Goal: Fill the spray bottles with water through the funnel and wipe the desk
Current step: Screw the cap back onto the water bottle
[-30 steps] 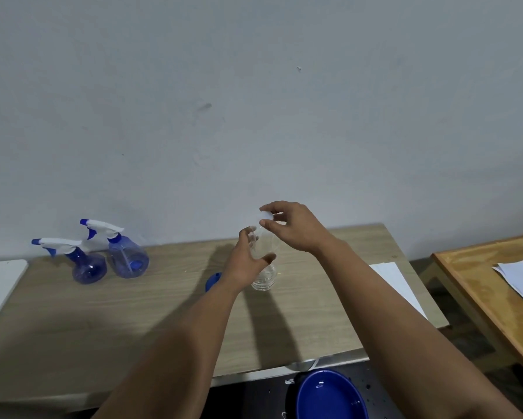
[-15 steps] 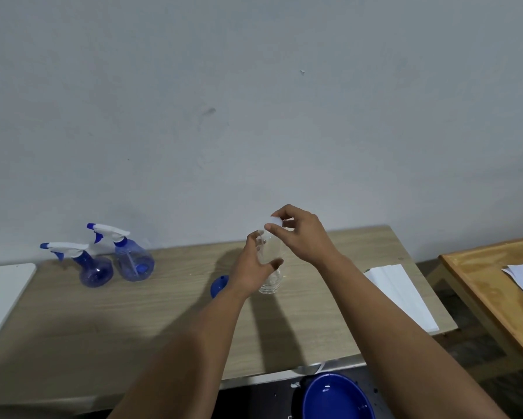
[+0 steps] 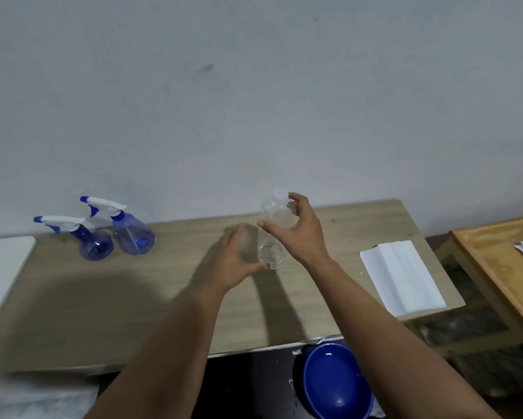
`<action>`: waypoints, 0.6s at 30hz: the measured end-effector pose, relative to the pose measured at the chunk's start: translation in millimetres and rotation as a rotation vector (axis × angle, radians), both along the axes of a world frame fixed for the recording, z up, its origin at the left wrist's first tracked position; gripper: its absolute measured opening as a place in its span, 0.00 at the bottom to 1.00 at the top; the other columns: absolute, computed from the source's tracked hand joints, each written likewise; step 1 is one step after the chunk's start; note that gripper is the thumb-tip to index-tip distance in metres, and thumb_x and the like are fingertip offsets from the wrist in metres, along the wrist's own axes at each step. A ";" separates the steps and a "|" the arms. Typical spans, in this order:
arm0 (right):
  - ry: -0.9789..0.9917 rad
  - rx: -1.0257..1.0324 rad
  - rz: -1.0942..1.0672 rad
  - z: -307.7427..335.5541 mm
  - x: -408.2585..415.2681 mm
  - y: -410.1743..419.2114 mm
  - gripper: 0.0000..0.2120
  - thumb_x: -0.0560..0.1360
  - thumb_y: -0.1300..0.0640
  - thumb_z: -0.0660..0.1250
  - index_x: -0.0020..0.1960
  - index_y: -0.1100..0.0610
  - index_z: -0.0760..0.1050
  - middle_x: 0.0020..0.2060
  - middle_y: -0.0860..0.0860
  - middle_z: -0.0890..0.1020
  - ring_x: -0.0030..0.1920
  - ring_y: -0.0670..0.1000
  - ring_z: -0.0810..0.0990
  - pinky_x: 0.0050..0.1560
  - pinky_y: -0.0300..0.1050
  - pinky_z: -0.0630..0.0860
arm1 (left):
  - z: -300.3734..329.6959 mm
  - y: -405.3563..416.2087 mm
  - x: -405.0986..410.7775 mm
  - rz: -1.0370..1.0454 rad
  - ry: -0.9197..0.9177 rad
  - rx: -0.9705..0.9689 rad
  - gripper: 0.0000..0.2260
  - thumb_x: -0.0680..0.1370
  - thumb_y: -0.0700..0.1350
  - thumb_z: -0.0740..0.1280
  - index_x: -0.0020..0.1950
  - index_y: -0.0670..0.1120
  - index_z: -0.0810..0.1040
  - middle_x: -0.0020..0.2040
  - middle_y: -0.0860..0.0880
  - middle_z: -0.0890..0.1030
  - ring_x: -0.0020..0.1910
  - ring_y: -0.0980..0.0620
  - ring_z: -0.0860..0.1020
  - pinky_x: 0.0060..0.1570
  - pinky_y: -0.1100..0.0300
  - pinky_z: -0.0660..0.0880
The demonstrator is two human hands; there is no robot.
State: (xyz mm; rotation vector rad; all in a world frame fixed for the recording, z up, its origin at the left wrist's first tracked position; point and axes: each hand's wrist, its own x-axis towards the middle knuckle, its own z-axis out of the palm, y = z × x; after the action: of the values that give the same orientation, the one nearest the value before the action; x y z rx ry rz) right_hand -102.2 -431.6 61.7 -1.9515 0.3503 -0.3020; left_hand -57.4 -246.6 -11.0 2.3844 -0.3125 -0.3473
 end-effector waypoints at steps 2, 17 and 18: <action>0.034 0.061 0.003 -16.8 0.7 1.6 0.46 0.61 0.37 0.85 0.73 0.41 0.67 0.67 0.44 0.77 0.68 0.44 0.75 0.66 0.42 0.73 | -26.9 24.2 3.9 0.039 -0.028 0.143 0.61 0.57 0.77 0.72 0.82 0.54 0.50 0.81 0.53 0.57 0.79 0.52 0.57 0.75 0.48 0.63; 0.033 0.064 -0.034 -76.3 20.6 15.4 0.36 0.66 0.49 0.84 0.68 0.47 0.69 0.60 0.45 0.80 0.60 0.39 0.79 0.58 0.37 0.77 | -88.4 37.4 19.9 0.093 -0.150 0.248 0.35 0.74 0.60 0.71 0.78 0.50 0.66 0.75 0.53 0.71 0.72 0.51 0.71 0.67 0.51 0.73; 0.021 0.069 -0.036 -74.3 25.4 15.6 0.36 0.67 0.50 0.84 0.68 0.47 0.69 0.60 0.45 0.80 0.60 0.41 0.80 0.58 0.37 0.77 | -86.3 37.0 25.3 0.090 -0.155 0.253 0.35 0.74 0.61 0.71 0.77 0.50 0.66 0.75 0.54 0.71 0.72 0.51 0.71 0.67 0.51 0.73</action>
State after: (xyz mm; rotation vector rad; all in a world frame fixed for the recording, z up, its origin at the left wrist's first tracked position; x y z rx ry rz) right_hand -76.8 -416.0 -12.6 -1.8838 0.4042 -0.2893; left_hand -32.1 -209.6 -97.2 2.6717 -0.2427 -0.1676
